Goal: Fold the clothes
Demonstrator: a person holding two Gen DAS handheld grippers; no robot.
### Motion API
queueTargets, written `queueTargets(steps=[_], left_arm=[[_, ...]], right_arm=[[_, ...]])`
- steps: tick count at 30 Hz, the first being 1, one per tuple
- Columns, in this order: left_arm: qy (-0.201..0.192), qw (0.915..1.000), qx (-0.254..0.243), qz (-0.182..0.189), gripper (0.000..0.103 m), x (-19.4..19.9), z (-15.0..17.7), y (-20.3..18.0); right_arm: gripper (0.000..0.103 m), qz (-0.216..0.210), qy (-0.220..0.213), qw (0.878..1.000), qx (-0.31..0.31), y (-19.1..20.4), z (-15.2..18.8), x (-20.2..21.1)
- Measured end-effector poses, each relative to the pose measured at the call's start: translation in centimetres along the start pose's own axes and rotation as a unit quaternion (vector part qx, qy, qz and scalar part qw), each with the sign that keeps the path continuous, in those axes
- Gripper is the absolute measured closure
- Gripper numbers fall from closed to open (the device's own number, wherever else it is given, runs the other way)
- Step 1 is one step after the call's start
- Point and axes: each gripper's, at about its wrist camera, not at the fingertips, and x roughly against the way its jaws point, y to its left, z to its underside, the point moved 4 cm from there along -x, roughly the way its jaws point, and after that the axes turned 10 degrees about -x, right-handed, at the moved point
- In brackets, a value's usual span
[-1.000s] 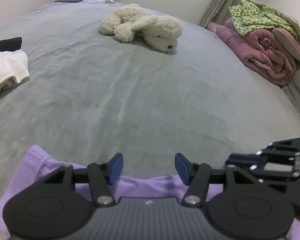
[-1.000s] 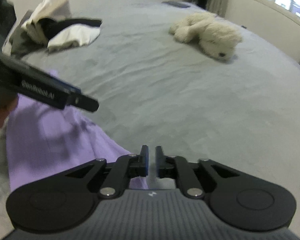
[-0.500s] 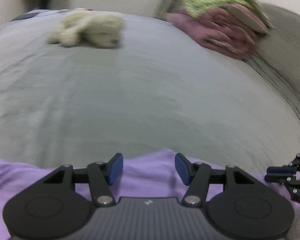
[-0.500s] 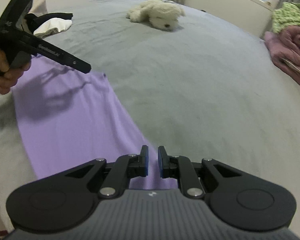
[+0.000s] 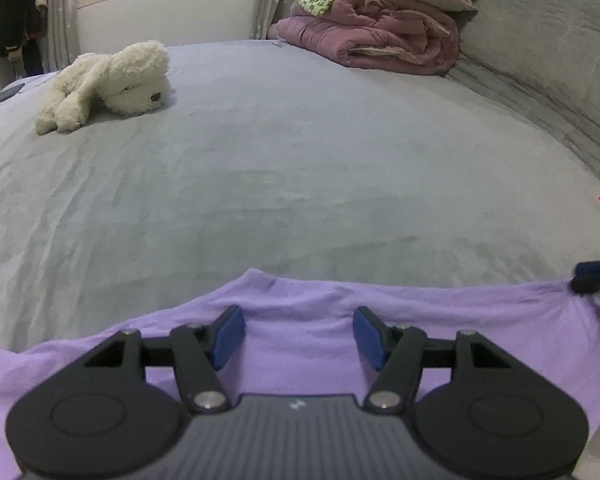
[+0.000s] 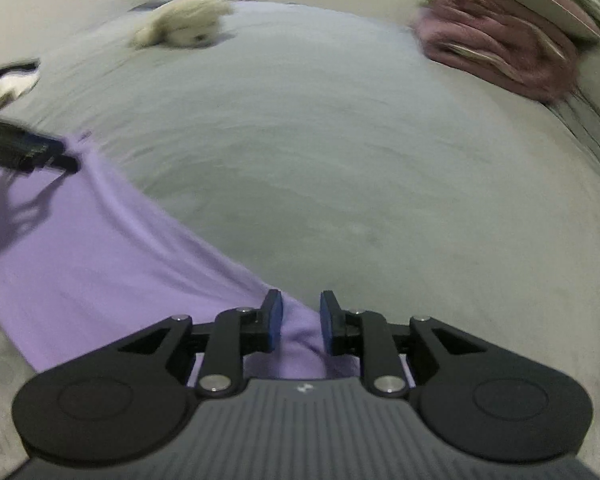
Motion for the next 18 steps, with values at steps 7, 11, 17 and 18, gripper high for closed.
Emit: queueTargets(steps=[7,11,17,18], left_arm=[[0.006,0.9999,-0.012,-0.01,0.04,-0.1,-0.1,-0.2],[0.007,0.9998,-0.009,-0.013,0.04,0.1,-0.1,0.0],[0.003,0.9998,0.001,-0.019,0.041,1.0,-0.1,0.0],[0.001,0.9999,0.003,-0.017,0.041,1.2,0.0,-0.1]], right_arm=[[0.082,0.095,-0.023,0.991,-0.092,-5.5,-0.2,0.7],[0.082,0.158,-0.031,0.973,-0.165,-8.9,0.0,1.7],[0.079,0.114,-0.049,0.976,-0.18,-9.2,1.0,4.1],[0.078,0.113,-0.045,0.98,-0.159,-8.9,1.3,4.2]])
